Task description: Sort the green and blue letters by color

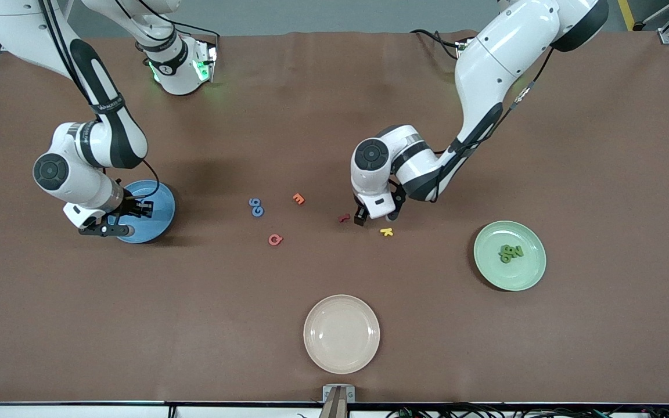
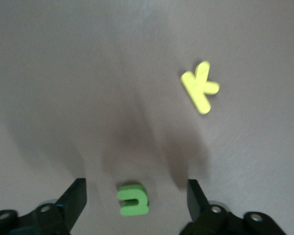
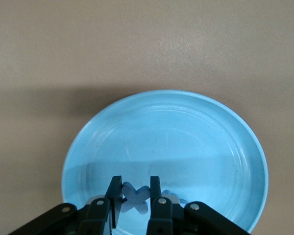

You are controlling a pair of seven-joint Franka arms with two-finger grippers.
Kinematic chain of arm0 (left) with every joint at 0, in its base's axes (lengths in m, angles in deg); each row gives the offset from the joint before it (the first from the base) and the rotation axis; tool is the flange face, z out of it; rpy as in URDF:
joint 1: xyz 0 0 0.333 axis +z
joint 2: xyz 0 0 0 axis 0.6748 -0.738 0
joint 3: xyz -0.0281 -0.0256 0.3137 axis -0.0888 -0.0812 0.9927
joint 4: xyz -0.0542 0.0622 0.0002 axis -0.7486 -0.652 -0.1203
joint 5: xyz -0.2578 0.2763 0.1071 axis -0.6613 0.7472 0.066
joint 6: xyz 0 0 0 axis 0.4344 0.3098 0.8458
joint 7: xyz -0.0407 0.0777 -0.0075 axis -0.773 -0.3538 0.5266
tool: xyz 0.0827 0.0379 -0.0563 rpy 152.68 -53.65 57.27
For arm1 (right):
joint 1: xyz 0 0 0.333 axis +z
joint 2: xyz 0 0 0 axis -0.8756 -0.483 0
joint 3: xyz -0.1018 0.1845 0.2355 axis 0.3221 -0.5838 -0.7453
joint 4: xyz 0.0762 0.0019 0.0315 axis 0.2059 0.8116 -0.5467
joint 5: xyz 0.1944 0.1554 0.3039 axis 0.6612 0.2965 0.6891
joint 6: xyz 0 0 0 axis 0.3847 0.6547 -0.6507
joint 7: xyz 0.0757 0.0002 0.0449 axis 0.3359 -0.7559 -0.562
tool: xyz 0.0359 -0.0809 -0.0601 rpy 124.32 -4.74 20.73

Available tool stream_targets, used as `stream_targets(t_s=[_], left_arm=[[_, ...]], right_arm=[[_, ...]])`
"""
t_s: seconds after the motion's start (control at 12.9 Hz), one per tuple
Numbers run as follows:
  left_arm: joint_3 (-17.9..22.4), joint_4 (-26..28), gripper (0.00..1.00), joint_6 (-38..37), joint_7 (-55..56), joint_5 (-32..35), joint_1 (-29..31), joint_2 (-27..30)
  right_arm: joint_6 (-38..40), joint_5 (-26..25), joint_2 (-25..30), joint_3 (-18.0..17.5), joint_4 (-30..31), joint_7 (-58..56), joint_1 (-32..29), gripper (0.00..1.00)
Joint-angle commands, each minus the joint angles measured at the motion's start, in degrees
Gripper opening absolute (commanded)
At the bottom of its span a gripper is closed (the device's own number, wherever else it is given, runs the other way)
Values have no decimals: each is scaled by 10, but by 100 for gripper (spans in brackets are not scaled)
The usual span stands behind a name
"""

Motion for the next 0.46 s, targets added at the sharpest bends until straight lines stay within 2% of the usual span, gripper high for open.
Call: stream_targets(t_s=[0.0,0.08,0.15,0.23,0.31,0.39], left_arm=[[3,-1,82,15,8,5,-10,-16],[3,-2,77,16,8,5,-10,-20],[3,-1,65,16,7,6,-10,-21],[2,-1,49,16,6,6,-9,-20],[2,-2,24,16,2,6,-10,-19],[3,-2,6,16,-1,6,-10,-16]], right_arm=[[-16,-6,10,-10,18,-14,-13,17],[-17,-5,10,-10,22,-14,-13,19],[-18,-5,10,-11,23,-13,-13,19],[-19,-5,9,-11,23,-14,-12,19],[-23,-5,8,-11,24,-13,-9,20],[-29,-5,8,-11,26,-13,-9,28]])
